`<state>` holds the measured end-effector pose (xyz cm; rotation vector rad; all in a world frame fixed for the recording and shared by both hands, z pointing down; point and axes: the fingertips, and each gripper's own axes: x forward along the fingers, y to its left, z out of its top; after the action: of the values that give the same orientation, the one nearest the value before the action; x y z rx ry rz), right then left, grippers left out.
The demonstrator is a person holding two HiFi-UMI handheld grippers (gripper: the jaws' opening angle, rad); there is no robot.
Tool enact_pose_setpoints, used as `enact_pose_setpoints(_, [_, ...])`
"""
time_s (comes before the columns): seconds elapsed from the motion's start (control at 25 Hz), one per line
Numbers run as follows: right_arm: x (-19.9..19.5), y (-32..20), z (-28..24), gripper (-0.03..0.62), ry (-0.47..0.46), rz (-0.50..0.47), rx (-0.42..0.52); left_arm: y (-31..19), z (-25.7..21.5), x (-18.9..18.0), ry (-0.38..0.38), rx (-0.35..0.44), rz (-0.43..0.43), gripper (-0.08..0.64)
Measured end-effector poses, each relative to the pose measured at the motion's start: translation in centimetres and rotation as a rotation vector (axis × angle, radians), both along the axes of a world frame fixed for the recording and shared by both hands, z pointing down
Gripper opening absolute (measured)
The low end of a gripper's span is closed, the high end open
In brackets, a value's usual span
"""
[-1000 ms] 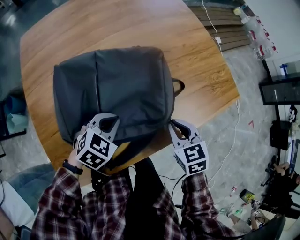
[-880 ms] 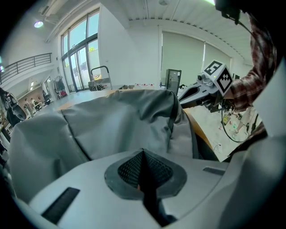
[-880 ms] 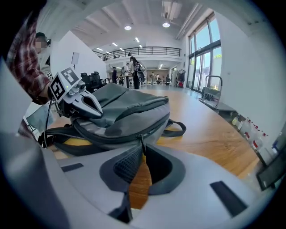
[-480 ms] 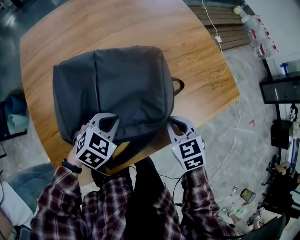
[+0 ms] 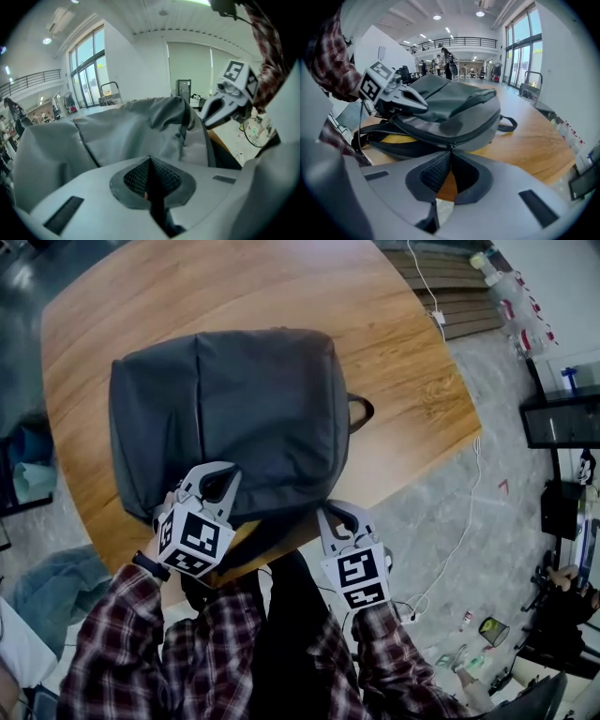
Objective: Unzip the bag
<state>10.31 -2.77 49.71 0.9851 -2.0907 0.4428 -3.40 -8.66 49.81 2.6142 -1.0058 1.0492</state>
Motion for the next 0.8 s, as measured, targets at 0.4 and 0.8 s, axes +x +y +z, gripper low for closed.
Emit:
enact_pose_setpoints(0.4, [-10.6,2.6,0.4,0.018,-0.044,-0.086,-0.060,-1.9,0.8,-0.4,0.024,-0.106,-0.168,0.009])
enact_pose_setpoints(0.8, [-12.3,4.1,0.4,0.020,-0.110,-0.024,-0.143,-2.7,0.5,-1.5,0.165,-0.188,-0.283,0.008])
